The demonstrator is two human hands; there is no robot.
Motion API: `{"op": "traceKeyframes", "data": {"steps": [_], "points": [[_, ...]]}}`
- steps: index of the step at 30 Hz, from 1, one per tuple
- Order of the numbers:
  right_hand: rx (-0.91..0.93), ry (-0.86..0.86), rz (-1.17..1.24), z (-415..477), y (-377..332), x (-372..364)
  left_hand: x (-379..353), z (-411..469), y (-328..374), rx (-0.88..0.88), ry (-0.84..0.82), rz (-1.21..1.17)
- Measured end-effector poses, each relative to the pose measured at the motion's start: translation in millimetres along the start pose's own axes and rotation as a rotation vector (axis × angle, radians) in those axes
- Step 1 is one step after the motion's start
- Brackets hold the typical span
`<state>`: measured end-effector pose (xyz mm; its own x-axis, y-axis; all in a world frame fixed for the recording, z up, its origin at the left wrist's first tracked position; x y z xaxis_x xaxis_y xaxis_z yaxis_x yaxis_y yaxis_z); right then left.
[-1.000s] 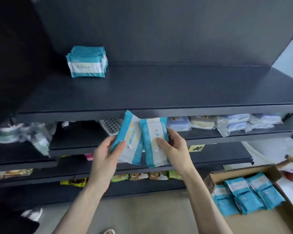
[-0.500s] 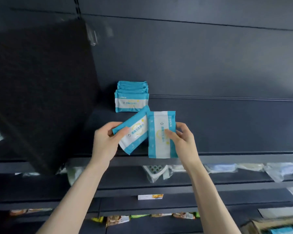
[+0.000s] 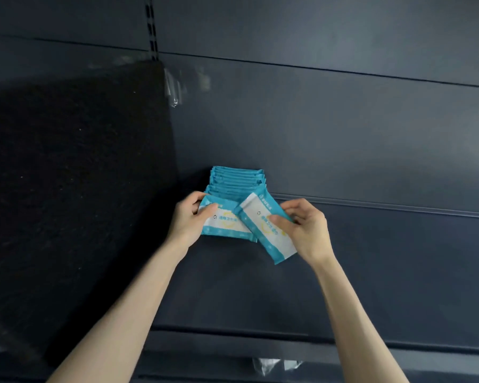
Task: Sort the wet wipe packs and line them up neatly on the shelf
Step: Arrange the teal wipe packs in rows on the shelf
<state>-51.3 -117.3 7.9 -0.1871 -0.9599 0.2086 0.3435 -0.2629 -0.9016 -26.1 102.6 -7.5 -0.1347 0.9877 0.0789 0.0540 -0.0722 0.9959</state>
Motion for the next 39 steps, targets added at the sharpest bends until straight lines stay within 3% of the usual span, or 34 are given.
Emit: {"op": "traceKeyframes", "data": {"steps": [5,9,16,19,23,28,33,36,39], "points": [[0.1,-0.124,-0.087,20,2,-21,2,12,-10,-0.023,0.018,-0.038],[0.241,-0.162,-0.278,29,5,-46,5,9,-11,-0.031,-0.085,-0.048],[0.517,-0.022,-0.653,25,16,-72,5,9,-14,-0.054,-0.157,-0.118],[0.44,0.018,-0.658,17,19,-65,5,11,-16,-0.074,-0.122,-0.103],[0.309,-0.066,-0.672,5,25,-50,10,13,-20,-0.095,-0.111,-0.032],[0.358,-0.04,-0.713,5,31,-50,8,16,-22,-0.145,-0.083,0.115],[0.372,-0.019,-0.711,10,31,-51,4,21,-26,-0.267,0.079,0.293],[0.329,-0.099,-0.684,11,32,-49,6,20,-30,-0.324,0.16,0.365],[0.213,-0.224,-0.581,9,36,-46,6,19,-31,-0.301,0.05,0.365]]}}
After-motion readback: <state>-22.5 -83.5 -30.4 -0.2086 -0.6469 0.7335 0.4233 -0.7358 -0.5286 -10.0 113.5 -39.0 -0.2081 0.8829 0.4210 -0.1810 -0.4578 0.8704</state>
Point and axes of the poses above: each hand's wrist, its own z-axis towards the middle knuckle, its own x-axis out of the back of the hand, y = z × x, the point moved 2 cm from there along z, towards the middle knuckle, and after that the axes turned 9 degrees about x, right-handed, at the moved point
